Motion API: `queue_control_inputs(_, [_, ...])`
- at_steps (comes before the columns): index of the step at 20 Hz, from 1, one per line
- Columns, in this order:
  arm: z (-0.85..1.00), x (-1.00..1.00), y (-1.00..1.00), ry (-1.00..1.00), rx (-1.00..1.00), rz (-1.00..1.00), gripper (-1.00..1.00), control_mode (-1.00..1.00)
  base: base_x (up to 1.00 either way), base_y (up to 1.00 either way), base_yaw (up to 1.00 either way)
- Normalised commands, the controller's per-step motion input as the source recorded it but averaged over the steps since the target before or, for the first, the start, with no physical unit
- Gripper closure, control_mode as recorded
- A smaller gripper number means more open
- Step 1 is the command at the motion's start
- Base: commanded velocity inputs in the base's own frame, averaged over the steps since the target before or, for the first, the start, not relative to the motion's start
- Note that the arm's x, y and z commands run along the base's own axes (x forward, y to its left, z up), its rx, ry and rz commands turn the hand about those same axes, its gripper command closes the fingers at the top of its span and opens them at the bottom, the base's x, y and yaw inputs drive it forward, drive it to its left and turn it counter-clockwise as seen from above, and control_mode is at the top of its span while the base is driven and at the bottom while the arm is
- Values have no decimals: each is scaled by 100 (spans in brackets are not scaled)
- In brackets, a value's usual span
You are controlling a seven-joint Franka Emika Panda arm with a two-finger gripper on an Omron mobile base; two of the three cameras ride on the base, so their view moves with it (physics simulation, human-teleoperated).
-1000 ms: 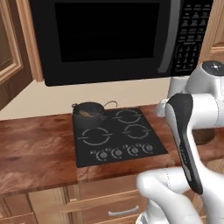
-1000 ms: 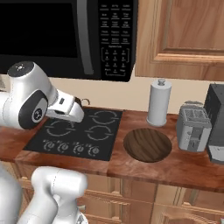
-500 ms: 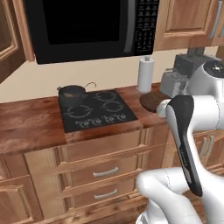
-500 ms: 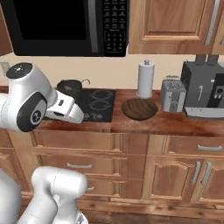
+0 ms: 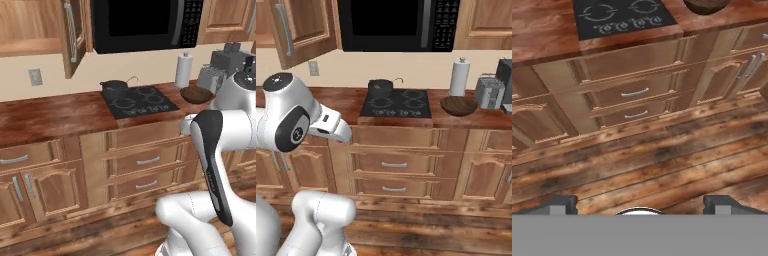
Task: Open the cabinet and move the ladle to the pot. Then close the cabinet.
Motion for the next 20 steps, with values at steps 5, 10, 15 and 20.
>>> queue_control_inputs(5, [0, 0, 0, 0, 0, 0, -100, 100, -38, 100, 0])
queue_control_inputs(10, [0, 0, 0, 0, 0, 0, -100, 100, -3, 100, 0])
queue_control_inputs(15, [0, 0, 0, 0, 0, 0, -100, 100, 21, 100, 2])
queue_control_inputs(20, [0, 0, 0, 0, 0, 0, -100, 100, 62, 70, 0])
